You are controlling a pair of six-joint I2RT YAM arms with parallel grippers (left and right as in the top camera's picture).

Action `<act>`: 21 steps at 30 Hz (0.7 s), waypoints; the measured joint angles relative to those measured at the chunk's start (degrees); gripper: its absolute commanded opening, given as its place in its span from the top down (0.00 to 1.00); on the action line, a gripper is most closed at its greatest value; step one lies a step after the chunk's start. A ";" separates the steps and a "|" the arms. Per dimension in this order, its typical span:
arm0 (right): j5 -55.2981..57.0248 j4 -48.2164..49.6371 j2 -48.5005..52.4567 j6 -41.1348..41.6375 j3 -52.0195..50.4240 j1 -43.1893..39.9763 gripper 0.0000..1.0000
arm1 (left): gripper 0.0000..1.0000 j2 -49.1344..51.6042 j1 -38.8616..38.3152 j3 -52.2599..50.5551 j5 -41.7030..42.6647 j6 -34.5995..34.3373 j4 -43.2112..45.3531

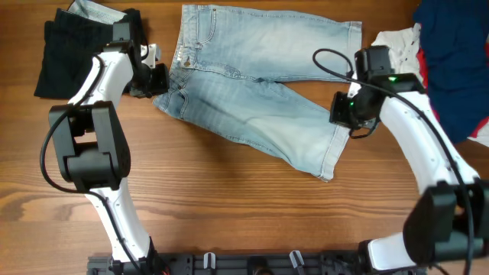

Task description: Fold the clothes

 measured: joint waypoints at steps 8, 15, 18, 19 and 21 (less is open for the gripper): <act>-0.02 8.44 8.22 0.04 -4.28 0.00 0.96 | 0.81 0.00 0.00 0.00 -0.02 0.02 -0.98; -0.44 12.22 14.27 0.28 -3.80 -0.42 0.95 | 0.21 -0.37 0.24 0.00 -1.62 -0.52 -5.90; -2.12 12.41 14.95 0.76 -3.39 -1.60 0.92 | 0.11 -1.57 0.28 0.00 -2.89 -0.50 -8.22; -3.28 12.46 15.08 0.87 -3.39 -2.21 0.91 | 0.08 -2.32 0.28 0.00 -3.19 -0.52 -8.98; -5.38 13.16 15.26 1.11 -3.39 -3.39 0.89 | 0.06 -3.69 0.28 0.00 -3.50 -0.81 -9.99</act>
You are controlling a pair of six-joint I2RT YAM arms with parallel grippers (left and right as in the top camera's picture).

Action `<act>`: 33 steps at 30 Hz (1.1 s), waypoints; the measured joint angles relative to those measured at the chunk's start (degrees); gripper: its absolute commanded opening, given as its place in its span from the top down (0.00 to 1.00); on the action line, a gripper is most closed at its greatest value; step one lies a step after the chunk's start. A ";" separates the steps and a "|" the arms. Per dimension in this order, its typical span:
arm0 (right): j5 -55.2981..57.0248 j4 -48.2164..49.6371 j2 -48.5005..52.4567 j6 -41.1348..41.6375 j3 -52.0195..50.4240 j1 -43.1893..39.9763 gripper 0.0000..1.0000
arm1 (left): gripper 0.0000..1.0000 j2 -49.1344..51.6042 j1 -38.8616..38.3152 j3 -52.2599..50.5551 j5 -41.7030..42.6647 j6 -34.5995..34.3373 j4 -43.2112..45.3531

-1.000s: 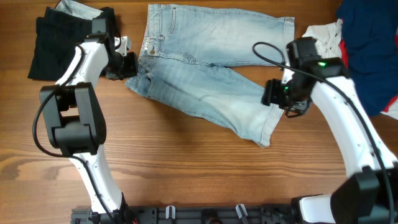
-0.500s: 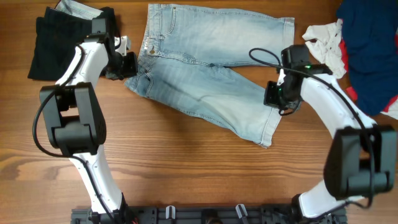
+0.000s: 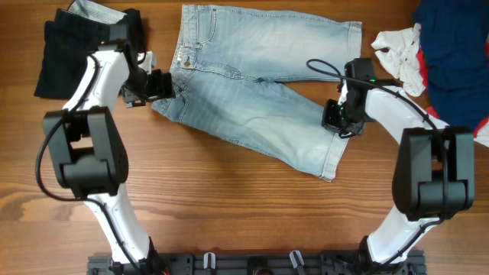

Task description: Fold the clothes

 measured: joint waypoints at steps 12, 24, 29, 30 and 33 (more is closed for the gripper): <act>-5.16 14.12 1.90 -5.20 0.00 -11.45 0.81 | 0.01 -1.70 0.00 0.00 -0.61 -3.26 -0.81; -4.68 -6.40 -0.02 -6.99 10.19 -11.56 0.14 | 0.00 -1.70 0.00 0.00 -0.61 -5.49 -0.33; -4.72 -15.74 -11.13 -0.76 11.65 -11.63 0.00 | 0.00 -1.70 0.00 0.00 0.96 -7.43 0.15; -5.03 -17.62 -13.31 0.48 12.00 -11.63 0.00 | 0.00 -1.70 -0.02 0.00 1.88 -7.78 0.22; -6.60 -23.32 -16.79 2.86 12.55 -11.67 0.00 | 0.00 -1.70 0.00 0.00 5.27 -8.94 0.50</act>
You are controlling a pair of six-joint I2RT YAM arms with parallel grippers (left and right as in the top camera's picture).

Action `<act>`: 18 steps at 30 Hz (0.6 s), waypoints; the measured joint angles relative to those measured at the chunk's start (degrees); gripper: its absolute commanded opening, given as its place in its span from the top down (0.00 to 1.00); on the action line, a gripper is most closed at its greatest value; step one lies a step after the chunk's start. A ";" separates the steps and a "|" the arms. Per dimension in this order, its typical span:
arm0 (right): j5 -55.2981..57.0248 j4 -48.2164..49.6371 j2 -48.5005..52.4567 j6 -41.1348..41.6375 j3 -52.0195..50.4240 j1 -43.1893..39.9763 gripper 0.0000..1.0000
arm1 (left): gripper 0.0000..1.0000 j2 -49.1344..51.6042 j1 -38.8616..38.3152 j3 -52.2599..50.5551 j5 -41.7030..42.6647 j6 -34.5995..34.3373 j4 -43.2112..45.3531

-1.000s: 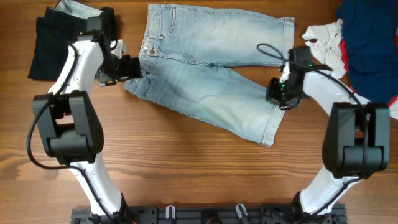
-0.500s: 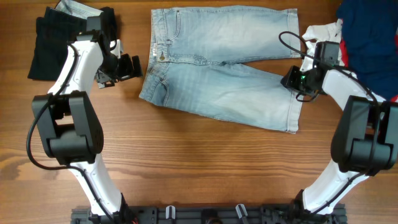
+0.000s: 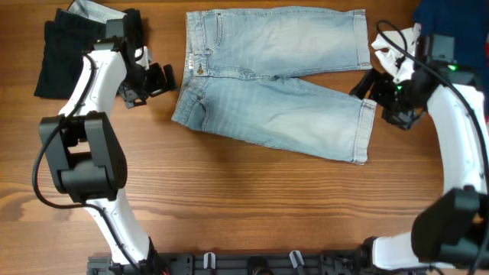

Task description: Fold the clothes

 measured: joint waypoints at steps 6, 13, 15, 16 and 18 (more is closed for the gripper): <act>7.13 -10.62 -0.02 19.76 -1.01 0.00 0.00 | 0.00 0.00 -0.24 -0.55 -6.88 -34.69 -7.87; 14.75 -4.70 0.04 43.06 -8.11 0.02 0.00 | 0.00 -0.02 -4.48 -4.57 -12.28 -67.52 -5.25; 15.17 -0.70 0.04 45.64 -10.91 0.15 0.00 | 0.00 -0.02 -6.27 -5.68 -12.68 -72.89 -3.50; 15.23 0.87 0.04 46.45 -12.44 0.33 0.01 | 0.00 -0.02 -7.30 -6.16 -12.74 -75.23 -2.69; 15.23 3.78 0.04 47.10 -15.04 0.90 0.00 | 0.00 -0.02 -8.76 -6.69 -12.83 -78.07 -1.99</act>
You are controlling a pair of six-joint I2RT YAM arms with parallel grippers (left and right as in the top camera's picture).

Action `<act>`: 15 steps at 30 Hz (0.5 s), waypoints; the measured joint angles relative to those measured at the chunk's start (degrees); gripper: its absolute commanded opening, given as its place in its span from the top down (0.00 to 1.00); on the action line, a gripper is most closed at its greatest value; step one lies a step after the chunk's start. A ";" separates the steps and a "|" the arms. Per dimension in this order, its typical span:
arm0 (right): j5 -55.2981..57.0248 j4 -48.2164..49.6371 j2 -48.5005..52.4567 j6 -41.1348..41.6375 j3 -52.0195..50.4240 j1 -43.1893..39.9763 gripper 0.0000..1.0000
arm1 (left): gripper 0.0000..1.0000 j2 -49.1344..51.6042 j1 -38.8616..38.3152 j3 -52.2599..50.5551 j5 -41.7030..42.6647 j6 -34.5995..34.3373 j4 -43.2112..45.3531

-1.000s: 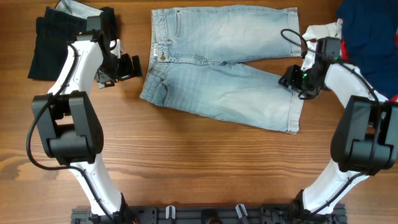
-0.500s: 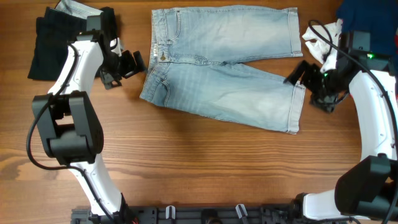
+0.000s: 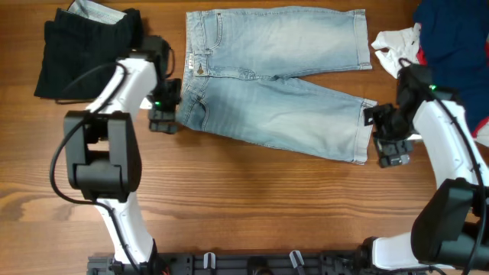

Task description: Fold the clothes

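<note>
Light blue denim shorts lie spread flat at the back of the table, waistband to the left, both legs pointing right. My left gripper sits on the wood just left of the waistband's lower corner, looks open and holds nothing. My right gripper hovers just right of the lower leg's hem, also looks open and empty. Neither gripper is on the cloth.
A folded black garment with a denim piece on it lies at the back left. A white cloth and a navy garment are piled at the back right. A dark rail runs along the front edge.
The left gripper has moved from beside the upper waistband down to its lower corner. The right gripper has moved from beside the hem's top toward the front. The shorts lie as before.
First the shorts lay skewed, lower leg slanting toward the front right, with the left gripper at the waistband and the right at the leg's hem. Then they lay straighter and further right, both grippers off them. Now the grippers stand by the front corners.
</note>
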 measured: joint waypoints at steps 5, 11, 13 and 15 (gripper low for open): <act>0.00 2.29 0.09 -0.04 -3.02 2.14 0.00 | 0.10 0.00 -1.64 -0.85 -1.22 -3.23 0.09; -0.02 8.46 0.09 -2.23 -7.13 5.55 0.00 | 0.16 0.00 -1.66 -0.96 -2.29 -0.61 -0.07; -0.13 10.32 0.09 -2.40 -8.87 6.75 0.00 | 0.29 0.00 -1.66 -0.98 -2.60 0.72 -0.11; -0.46 10.73 0.09 -2.14 -10.25 7.56 0.01 | 0.41 0.00 -1.66 -1.01 -3.21 1.86 -0.17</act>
